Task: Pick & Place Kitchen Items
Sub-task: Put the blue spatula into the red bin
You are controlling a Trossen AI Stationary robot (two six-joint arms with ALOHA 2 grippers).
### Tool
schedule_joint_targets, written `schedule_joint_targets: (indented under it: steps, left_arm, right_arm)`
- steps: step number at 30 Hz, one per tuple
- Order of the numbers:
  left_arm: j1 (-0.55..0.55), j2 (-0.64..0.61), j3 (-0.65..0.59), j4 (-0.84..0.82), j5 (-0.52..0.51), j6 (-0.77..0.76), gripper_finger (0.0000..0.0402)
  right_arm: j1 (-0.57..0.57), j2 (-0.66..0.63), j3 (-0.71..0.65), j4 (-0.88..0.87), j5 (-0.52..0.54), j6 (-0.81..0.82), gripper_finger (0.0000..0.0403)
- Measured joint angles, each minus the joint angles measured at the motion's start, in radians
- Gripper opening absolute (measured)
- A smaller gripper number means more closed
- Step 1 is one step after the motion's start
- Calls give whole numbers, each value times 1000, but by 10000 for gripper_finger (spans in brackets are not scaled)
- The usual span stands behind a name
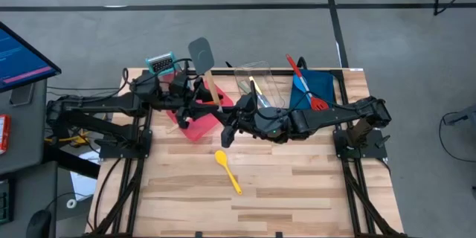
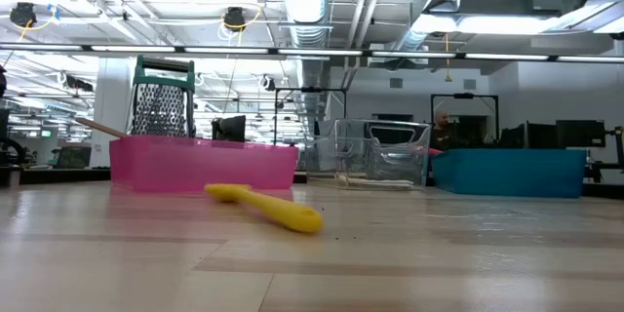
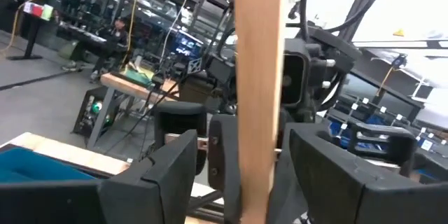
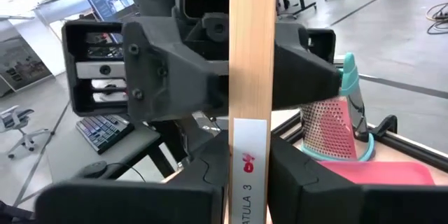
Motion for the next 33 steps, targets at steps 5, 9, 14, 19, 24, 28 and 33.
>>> schedule_joint_targets:
  steps: [5,9,14,19,24,28,33]
  left_arm:
    - [0,0,0,-1,2,1,208]
    - [0,6,0,1,16,1,185]
    - [0,8,0,8,32,2,128]
    - [0,8,0,14,37,2,65]
    - [0,7,0,23,41,0,27]
    - [0,7,0,28,48,-1,27]
    - [0,7,0,31,46,0,32]
  right_arm:
    - [0,0,0,0,-19,0,55]
    - [6,0,0,0,-30,0,55]
    - [8,0,0,0,-44,-2,55]
    - [6,0,0,-2,-42,-6,55]
    - [6,-1,0,-3,-35,-9,58]
    - [6,-1,0,2,-40,-9,67]
    - [7,-1,0,-5,-46,-9,80]
